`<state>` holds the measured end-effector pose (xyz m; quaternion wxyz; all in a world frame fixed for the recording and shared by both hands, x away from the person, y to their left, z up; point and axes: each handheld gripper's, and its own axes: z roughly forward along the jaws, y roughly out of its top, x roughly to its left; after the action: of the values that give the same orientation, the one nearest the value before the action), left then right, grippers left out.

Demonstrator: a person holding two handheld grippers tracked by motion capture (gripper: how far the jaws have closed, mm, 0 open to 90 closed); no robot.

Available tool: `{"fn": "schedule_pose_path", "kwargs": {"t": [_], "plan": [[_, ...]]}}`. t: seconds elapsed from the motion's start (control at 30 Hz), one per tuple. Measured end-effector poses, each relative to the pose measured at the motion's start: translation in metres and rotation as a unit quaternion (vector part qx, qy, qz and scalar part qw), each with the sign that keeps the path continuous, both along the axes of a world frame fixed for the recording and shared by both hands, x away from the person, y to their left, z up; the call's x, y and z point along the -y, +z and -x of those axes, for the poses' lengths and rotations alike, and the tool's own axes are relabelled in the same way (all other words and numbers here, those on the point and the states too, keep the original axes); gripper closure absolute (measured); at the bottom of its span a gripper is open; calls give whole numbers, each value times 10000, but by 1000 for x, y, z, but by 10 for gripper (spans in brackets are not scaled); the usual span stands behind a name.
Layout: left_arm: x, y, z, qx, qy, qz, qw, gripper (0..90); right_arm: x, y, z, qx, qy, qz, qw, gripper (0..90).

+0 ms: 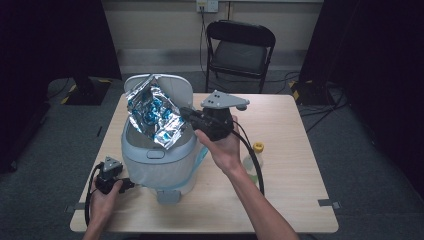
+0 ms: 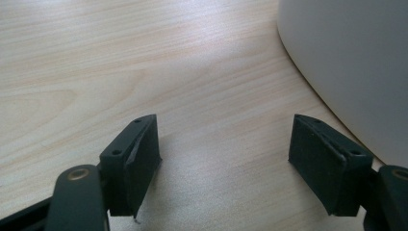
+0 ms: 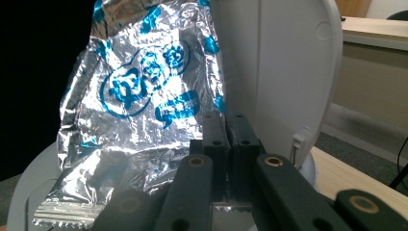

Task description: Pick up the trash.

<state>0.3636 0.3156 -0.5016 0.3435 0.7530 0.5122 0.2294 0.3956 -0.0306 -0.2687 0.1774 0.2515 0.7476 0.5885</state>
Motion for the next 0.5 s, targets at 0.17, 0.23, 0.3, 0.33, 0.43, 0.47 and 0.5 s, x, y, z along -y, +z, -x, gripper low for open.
{"fn": "schedule_pose_path", "kwargs": {"t": [0.17, 0.23, 0.3, 0.33, 0.43, 0.47, 0.5], "plan": [[0, 0, 0, -1, -2, -1, 10000, 257, 0, 0, -2, 18, -42, 10, 10000, 855], [0, 0, 0, -1, -2, 1, 10000, 257, 1, 0, -2, -3, -46, -10, 10000, 843], [0, 0, 0, -1, -2, -1, 10000, 257, 1, 0, -1, 29, -22, 25, 10000, 805], [0, 0, 0, 1, 1, -3, 10000, 257, 0, 0, 1, 19, -65, 29, 10000, 788], [0, 0, 0, 2, 1, -3, 10000, 257, 0, 0, 1, 22, -68, 67, 10000, 776], [0, 0, 0, 1, 1, -6, 10000, 257, 0, -1, 1, 17, -64, 73, 10000, 776], [0, 0, 0, 1, 1, -2, 10000, 257, 1, -1, 1, 1, -58, 78, 10000, 780]]}}
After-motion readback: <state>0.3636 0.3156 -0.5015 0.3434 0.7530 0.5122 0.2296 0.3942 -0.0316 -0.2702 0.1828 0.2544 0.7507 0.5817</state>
